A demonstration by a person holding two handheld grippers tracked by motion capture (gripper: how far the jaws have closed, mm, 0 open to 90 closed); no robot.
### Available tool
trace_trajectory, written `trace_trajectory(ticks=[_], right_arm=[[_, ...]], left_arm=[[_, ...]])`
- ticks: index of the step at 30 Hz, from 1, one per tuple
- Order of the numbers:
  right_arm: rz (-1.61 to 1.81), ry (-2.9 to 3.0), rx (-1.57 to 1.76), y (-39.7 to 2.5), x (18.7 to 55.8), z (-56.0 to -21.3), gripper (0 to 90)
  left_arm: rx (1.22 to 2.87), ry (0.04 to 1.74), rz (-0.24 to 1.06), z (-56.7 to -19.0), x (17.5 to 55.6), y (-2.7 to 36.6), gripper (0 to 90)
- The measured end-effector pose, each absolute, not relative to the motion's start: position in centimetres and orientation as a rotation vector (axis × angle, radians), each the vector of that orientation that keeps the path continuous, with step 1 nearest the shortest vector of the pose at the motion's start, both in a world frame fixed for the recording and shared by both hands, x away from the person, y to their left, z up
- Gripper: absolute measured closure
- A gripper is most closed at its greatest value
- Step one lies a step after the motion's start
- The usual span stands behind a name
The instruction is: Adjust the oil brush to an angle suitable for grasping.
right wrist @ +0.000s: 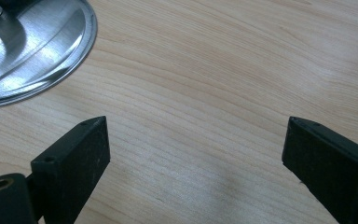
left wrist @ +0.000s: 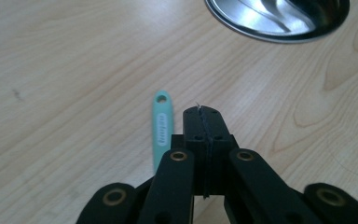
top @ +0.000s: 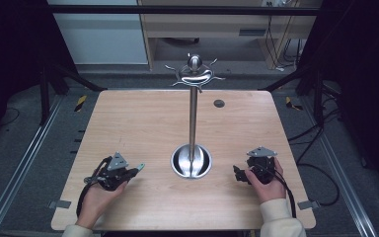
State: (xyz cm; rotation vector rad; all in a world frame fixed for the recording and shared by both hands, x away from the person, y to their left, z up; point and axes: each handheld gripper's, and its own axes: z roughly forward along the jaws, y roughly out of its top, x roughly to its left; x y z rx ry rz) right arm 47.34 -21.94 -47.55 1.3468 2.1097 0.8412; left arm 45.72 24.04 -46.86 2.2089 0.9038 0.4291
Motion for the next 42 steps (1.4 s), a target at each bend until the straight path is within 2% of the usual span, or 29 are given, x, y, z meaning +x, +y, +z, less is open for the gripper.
trace_trajectory(ticks=[10,29,35,38,42], right_arm=[[0.839,2.110,1.344,-21.9,47.4,-47.6,8.2],[0.839,2.111,1.346,-21.9,47.3,-47.6,8.2],[0.842,2.113,1.346,-21.9,47.3,-47.6,8.2],[0.839,2.109,1.346,-22.0,47.3,-47.6,8.2],[0.841,2.109,1.352,-21.9,47.3,-47.6,8.2]], left_arm=[[2.322,0.923,0.399,-48.5,46.2,23.0,90.0],[2.308,1.016,0.434,-48.7,47.0,24.4,90.0],[2.265,1.068,0.472,-47.6,46.9,25.2,90.0],[2.282,1.101,0.520,-46.5,46.4,25.3,90.0],[2.322,1.147,0.516,-45.3,46.0,25.2,87.3]])
